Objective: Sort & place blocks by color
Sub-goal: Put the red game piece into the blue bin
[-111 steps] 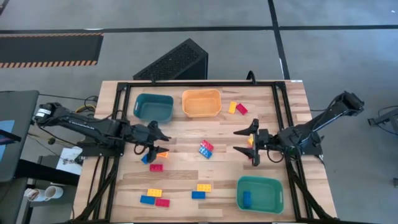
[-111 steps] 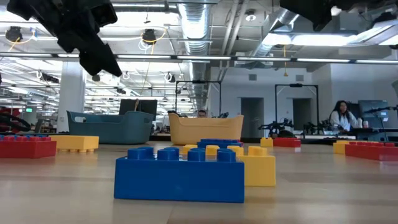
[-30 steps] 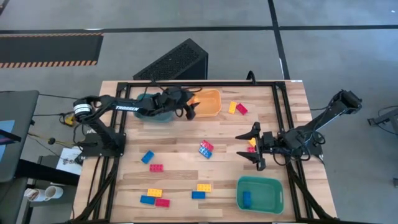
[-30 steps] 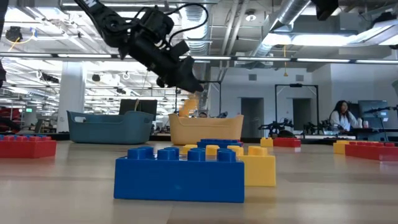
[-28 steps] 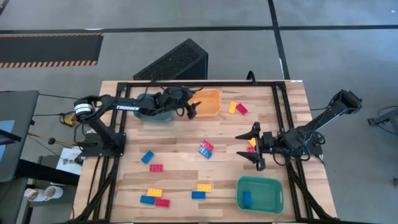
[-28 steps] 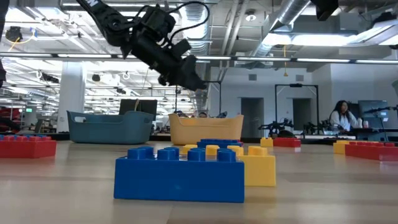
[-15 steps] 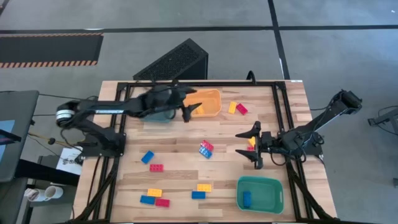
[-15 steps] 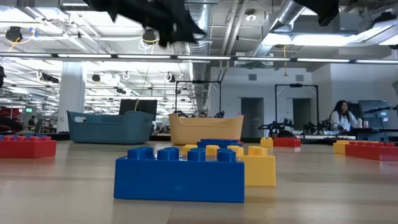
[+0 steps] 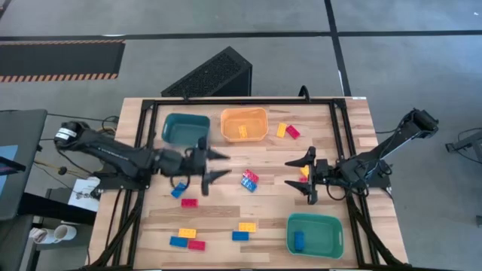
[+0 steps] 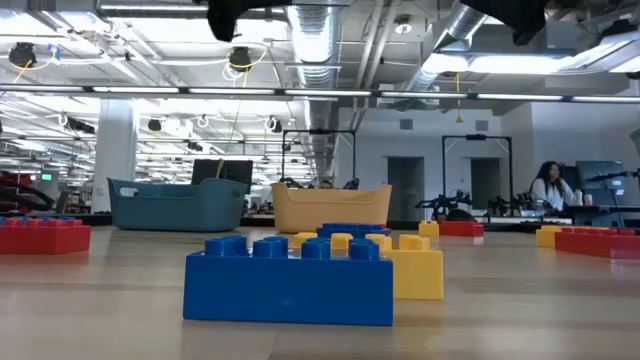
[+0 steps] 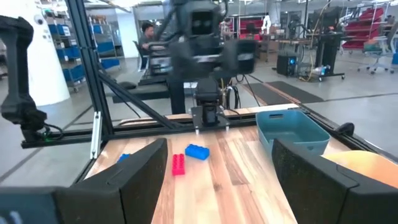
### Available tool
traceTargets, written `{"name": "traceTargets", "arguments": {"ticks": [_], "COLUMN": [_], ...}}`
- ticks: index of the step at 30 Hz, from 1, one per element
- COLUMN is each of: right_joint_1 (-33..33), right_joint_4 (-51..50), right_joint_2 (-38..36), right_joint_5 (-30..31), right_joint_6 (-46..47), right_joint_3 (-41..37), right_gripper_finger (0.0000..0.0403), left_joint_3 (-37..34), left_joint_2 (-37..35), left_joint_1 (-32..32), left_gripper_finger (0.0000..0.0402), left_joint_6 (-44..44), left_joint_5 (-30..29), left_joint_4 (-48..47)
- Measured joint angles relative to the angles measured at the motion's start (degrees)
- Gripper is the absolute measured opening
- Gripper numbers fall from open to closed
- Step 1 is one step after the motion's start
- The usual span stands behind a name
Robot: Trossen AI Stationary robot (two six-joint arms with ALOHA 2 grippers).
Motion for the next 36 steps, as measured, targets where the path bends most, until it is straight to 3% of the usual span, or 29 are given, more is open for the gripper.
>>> {"name": "traceTargets", "arguments": {"ticks": [3, 6, 10, 22, 28, 36], "right_joint_1": [-0.13, -0.09, 0.05, 0.02, -1.65, -4.63], "right_joint_4": [-0.4, -0.45, -0.58, -0.83, -1.7, -2.11], "right_joint_2": [0.0, 0.0, 0.0, 0.05, 0.05, 0.05], "right_joint_5": [0.0, 0.0, -0.11, 1.41, 1.4, 1.38], "right_joint_6": [3.18, 5.85, 6.51, 6.65, 8.06, 8.18], "right_joint_3": [0.0, 0.0, 0.0, 0.0, 0.0, 0.0], "right_gripper_finger": [0.0311, 0.0311, 0.0311, 0.0311, 0.0311, 0.0311], "left_joint_3": [-2.46, -4.15, -6.24, -10.71, -10.75, -10.75], "left_joint_2": [0.02, -0.02, -0.05, -0.02, 0.0, 0.38], "left_joint_1": [-6.05, -11.69, -15.78, -15.73, -14.62, -14.53], "left_gripper_finger": [0.0183, 0.0172, 0.0161, 0.0143, 0.0141, 0.0141], "left_joint_6": [1.18, 4.23, 5.89, 1.62, 2.49, 1.35], "left_joint_5": [-3.24, -10.46, -16.0, -16.49, -12.2, -11.85], "left_joint_4": [6.48, 10.78, 13.58, 14.39, 19.09, 20.08]}}
